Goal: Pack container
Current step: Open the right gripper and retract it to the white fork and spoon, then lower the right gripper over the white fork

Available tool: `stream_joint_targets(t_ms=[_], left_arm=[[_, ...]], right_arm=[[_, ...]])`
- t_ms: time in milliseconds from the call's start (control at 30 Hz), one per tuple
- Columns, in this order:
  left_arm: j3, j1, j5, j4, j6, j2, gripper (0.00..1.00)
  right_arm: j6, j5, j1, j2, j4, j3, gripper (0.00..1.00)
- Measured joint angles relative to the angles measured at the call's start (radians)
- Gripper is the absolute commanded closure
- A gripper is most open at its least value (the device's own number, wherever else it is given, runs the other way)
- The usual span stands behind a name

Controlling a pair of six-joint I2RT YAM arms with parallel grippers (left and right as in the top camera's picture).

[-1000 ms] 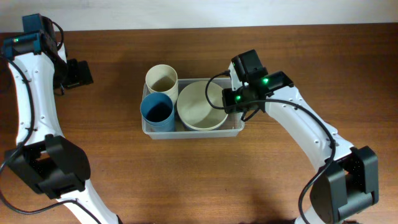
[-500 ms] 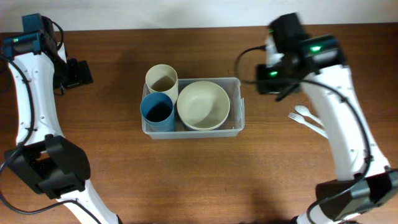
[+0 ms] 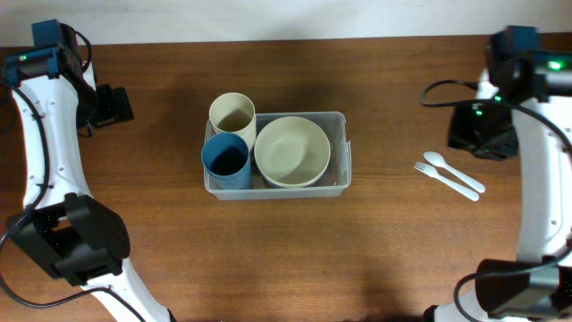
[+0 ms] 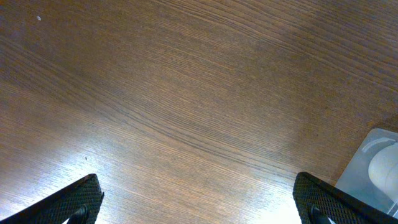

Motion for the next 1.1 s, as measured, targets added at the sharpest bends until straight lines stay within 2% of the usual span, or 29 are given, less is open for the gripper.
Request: stream_joint_targets(t_ms=[133,233,400,533,667,733,833,1100], left_arm=[[0.000,0.000,0.000,0.000,0.000,0.000,0.00],[0.000,0.000,0.000,0.000,0.000,0.000,0.00],[0.000,0.000,0.000,0.000,0.000,0.000,0.00],[0.000,0.000,0.000,0.000,0.000,0.000,0.00],[0.000,0.000,0.000,0.000,0.000,0.000,0.00],[0.000,0.000,0.000,0.000,0.000,0.000,0.00],[0.000,0.000,0.000,0.000,0.000,0.000,0.00],[0.000,0.000,0.000,0.000,0.000,0.000,0.00]], right_arm=[[-0.015,0.019,-0.048,-0.024,0.013,-0.019,0.53],[-0.019,0.026,-0.057,-0.033,0.083,-0.106,0.53],[-0.025,0.026,-0.057,-0.032,0.305,-0.367,0.48],[-0.029,0.030,-0.057,-0.023,0.586,-0.656,0.41],[-0.036,0.030,-0.057,-0.023,0.785,-0.805,0.39],[-0.047,0.030,-0.057,-0.023,0.854,-0.845,0.39],[-0.097,0.030,-0.057,-0.023,0.966,-0.875,0.34],[-0.260,0.033,-0.057,-0.021,1.075,-0.884,0.32]])
